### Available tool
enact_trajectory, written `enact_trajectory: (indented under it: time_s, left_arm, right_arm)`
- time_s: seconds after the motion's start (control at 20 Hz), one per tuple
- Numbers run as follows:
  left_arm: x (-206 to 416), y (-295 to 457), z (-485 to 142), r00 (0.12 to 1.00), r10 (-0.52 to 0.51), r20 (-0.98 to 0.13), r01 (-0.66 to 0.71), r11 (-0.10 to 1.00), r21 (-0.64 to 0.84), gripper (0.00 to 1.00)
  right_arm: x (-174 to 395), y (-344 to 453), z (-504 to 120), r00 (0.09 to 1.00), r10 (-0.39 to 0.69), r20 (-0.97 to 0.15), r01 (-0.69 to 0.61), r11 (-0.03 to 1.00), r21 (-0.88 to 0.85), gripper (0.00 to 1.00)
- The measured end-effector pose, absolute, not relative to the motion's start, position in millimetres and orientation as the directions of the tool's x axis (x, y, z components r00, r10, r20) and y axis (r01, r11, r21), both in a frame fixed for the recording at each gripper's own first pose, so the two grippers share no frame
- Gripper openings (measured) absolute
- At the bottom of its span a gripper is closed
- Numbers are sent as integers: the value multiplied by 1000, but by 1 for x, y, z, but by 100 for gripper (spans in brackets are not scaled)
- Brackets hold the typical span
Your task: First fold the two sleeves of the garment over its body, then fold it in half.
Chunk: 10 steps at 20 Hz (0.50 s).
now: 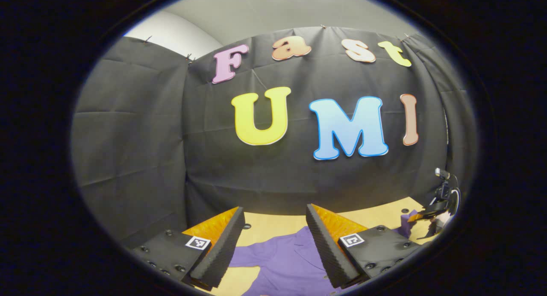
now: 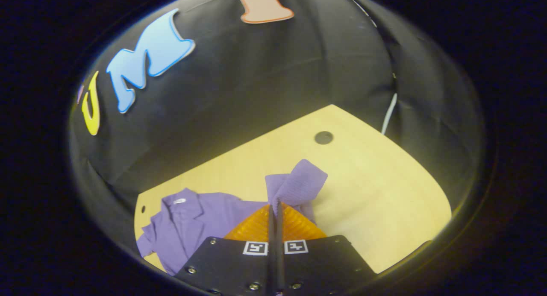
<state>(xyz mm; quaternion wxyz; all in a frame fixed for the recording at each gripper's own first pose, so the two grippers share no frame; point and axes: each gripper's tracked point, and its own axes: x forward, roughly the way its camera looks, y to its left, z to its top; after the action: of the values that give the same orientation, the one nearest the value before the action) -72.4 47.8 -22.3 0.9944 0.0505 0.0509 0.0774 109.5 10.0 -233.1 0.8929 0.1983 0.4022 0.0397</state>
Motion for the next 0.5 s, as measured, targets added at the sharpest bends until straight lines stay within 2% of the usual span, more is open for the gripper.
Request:
enact_trajectory:
  time_s: [0.35,0.5]
  left_arm:
    - [-122,123,-29,957,272,-103,-262,960,101,96]
    - [-139,155,-34,941,319,-112,-309,946,100,96]
  right_arm:
    - [85,141,-198,660,414,-627,-27,847,531,0]
    - [68,186,-197,641,456,-618,-51,828,559,0]
